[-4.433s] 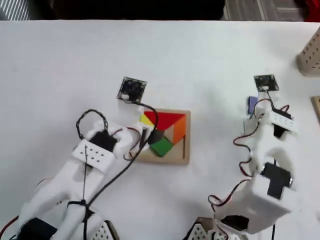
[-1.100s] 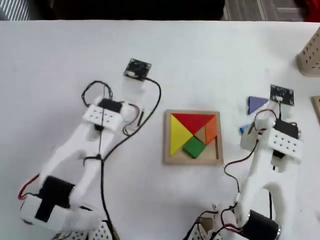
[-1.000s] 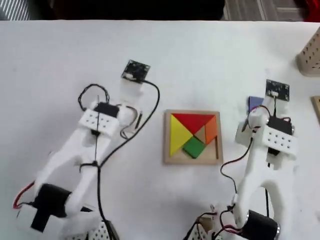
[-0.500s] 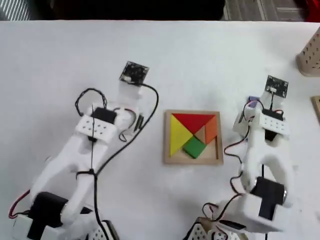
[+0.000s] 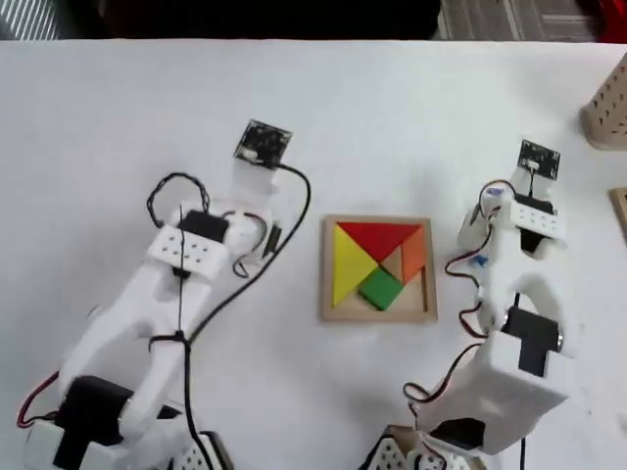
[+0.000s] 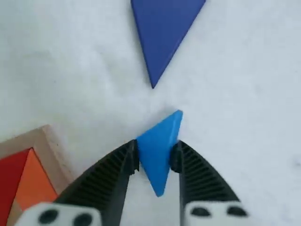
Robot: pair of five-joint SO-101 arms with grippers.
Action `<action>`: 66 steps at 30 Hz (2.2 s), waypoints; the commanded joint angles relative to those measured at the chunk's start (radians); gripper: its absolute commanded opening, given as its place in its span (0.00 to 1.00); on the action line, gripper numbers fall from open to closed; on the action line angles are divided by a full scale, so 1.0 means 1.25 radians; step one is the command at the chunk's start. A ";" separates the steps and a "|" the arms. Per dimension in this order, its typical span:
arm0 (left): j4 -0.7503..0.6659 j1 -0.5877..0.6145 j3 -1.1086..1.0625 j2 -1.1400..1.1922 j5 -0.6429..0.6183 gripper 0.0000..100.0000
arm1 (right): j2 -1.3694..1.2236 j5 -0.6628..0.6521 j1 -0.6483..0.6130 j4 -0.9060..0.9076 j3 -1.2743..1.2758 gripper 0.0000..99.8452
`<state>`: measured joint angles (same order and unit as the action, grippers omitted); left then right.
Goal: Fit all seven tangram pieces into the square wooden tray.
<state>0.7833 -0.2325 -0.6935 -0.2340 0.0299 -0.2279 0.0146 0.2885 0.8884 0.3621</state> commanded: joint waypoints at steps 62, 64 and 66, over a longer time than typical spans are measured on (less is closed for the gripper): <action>-0.032 0.036 0.001 -0.034 -0.045 0.11 | 0.619 -0.001 -0.511 -0.052 0.503 0.31; -0.029 0.024 0.001 -0.037 -0.048 0.11 | 0.625 -0.001 -0.482 -0.026 0.485 0.31; -0.011 0.008 0.001 -0.037 -0.049 0.11 | 0.639 -0.001 -0.427 0.014 0.459 0.31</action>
<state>0.7572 -0.1788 -0.6951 -0.2340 -0.0176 0.5301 0.0023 -0.3253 0.8546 0.9958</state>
